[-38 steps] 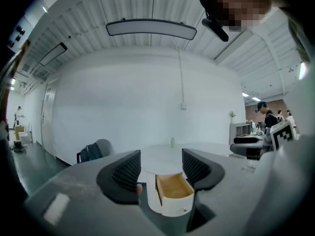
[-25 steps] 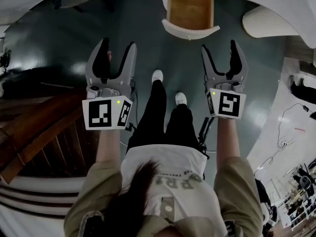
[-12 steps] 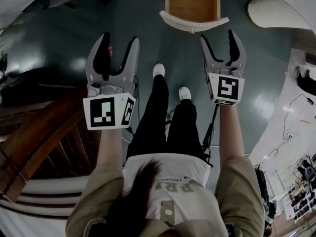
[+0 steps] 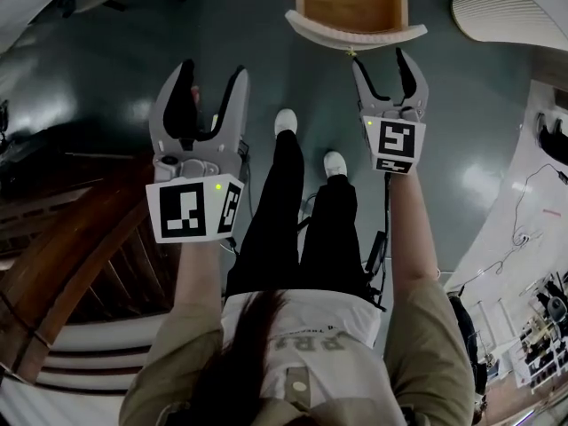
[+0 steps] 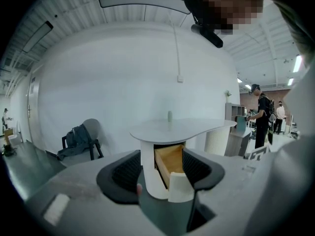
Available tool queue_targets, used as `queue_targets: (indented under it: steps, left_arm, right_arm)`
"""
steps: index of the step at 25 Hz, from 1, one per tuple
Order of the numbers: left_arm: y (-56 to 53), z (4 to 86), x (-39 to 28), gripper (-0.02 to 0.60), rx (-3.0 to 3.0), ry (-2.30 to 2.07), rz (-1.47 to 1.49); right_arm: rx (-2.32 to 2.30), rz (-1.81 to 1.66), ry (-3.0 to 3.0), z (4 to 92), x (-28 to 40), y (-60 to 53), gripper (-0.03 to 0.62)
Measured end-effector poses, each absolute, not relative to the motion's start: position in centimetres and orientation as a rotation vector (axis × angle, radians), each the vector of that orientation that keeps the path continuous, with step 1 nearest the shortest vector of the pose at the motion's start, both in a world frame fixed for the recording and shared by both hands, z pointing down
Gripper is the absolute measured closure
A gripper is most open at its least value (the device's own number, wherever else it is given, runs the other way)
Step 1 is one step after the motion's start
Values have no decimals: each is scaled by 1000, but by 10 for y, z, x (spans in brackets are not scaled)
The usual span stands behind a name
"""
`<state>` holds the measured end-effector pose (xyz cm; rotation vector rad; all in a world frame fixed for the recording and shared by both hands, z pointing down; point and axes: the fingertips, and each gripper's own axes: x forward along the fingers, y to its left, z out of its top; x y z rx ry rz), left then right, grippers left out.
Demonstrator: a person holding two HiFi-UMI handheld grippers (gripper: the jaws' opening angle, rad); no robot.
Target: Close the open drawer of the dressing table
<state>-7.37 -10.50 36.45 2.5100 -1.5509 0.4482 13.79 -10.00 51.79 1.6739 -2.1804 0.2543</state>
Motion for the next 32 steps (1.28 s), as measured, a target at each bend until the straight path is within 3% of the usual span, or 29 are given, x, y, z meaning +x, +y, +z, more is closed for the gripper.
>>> queue_targets:
  steps: [18, 32]
  left_arm:
    - [-113, 398, -75, 305, 2525, -1523, 494]
    - [-116, 407, -86, 305, 2501, -1548, 505]
  right_arm:
    - [1585, 353, -2056, 617, 117, -107, 327]
    - [1623, 454, -1982, 645, 113, -105, 426]
